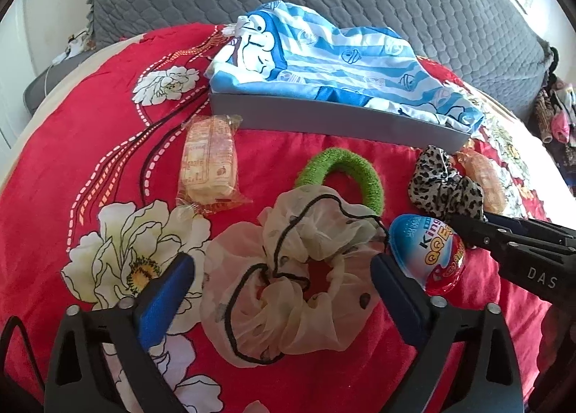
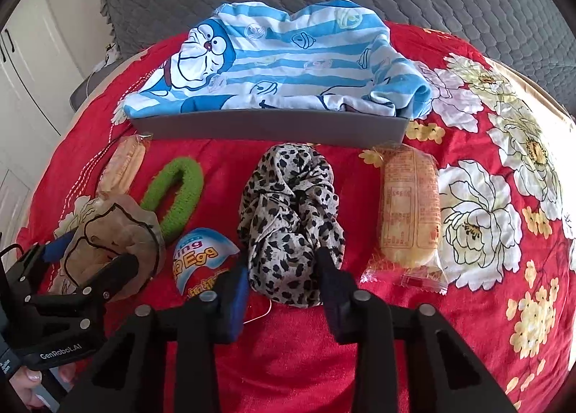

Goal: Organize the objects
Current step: 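Move left gripper to sheer beige scrunchie while right gripper approaches leopard-print scrunchie, then close left gripper on beige scrunchie while right gripper closes on leopard scrunchie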

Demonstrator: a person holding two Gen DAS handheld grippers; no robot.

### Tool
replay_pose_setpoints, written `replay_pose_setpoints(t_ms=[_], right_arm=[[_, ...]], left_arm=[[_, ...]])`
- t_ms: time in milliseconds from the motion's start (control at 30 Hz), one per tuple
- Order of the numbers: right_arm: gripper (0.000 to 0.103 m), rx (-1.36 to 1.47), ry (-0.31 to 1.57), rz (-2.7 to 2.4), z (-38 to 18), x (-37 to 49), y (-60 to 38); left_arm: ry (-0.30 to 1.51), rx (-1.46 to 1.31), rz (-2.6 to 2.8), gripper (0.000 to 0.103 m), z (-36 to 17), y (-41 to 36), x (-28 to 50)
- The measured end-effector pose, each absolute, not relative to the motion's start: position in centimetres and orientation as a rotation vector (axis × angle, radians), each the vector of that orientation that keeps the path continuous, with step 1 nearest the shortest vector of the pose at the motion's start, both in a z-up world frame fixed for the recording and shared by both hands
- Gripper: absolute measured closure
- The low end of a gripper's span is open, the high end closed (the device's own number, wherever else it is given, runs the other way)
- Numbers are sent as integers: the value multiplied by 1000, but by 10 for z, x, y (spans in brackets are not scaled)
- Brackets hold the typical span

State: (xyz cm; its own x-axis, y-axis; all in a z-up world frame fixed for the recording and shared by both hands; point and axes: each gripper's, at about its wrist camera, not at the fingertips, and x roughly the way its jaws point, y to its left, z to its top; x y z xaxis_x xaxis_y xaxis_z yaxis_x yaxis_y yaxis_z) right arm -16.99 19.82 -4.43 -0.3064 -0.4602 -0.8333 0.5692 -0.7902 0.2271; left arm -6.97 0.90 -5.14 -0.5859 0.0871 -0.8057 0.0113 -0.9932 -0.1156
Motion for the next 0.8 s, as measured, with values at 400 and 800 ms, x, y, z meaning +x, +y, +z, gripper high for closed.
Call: replay_pose_setpoints(t_ms=[400,800], right_arm=[[82,1295,128,-2104,-43,-170,198],[95,1277,110,-2063,-38,-167,197]], left_arm=[[-160,-1424,2655,64,-55,17,-71],[-172,-1388,2617,94,-47,21,-68]])
